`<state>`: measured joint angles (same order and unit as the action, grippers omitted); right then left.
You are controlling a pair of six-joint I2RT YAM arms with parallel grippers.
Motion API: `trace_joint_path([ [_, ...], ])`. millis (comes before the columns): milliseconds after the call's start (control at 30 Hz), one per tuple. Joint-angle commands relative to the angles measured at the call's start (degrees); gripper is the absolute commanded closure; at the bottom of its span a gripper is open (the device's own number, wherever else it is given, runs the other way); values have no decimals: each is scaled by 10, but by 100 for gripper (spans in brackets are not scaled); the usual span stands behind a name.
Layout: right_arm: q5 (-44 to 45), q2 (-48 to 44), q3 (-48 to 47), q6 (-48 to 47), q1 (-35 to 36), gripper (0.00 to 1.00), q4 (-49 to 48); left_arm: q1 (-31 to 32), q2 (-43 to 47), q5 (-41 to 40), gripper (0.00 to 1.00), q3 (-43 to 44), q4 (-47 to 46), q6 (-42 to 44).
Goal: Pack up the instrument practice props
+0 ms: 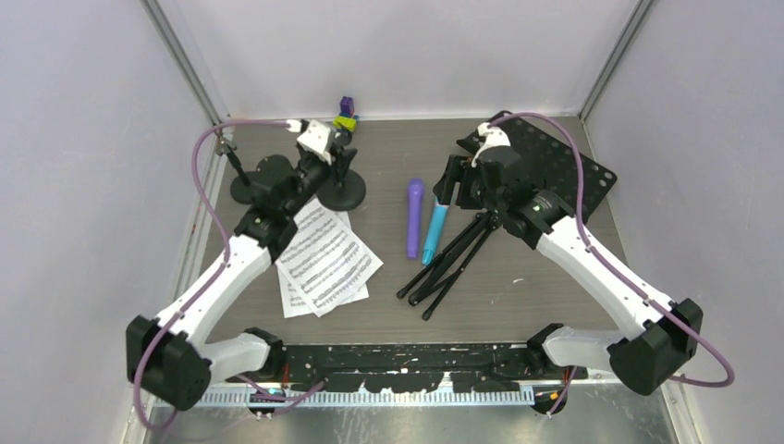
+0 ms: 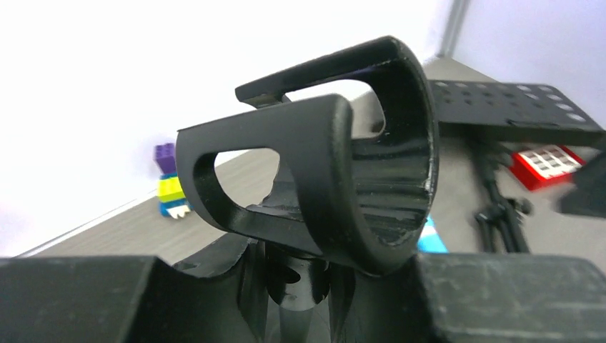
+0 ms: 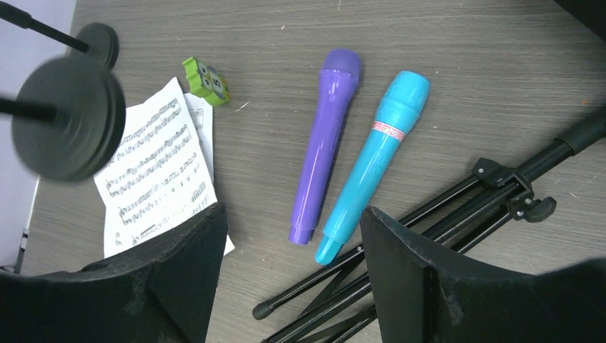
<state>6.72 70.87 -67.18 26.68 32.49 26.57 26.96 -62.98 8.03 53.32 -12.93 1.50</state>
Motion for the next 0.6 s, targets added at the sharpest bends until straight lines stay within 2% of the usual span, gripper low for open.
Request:
trace_joint_path([
  [0, 3, -41, 14, -11, 0, 27, -3, -62, -61, 34, 100, 47, -199, -12],
  [200, -1, -67, 49, -12, 0, 27, 3, -96, -178, 24, 100, 74, -315, -18],
  [567, -10, -80, 88, -22, 0, 26, -1, -154, -324, 2, 100, 119, -389, 3],
])
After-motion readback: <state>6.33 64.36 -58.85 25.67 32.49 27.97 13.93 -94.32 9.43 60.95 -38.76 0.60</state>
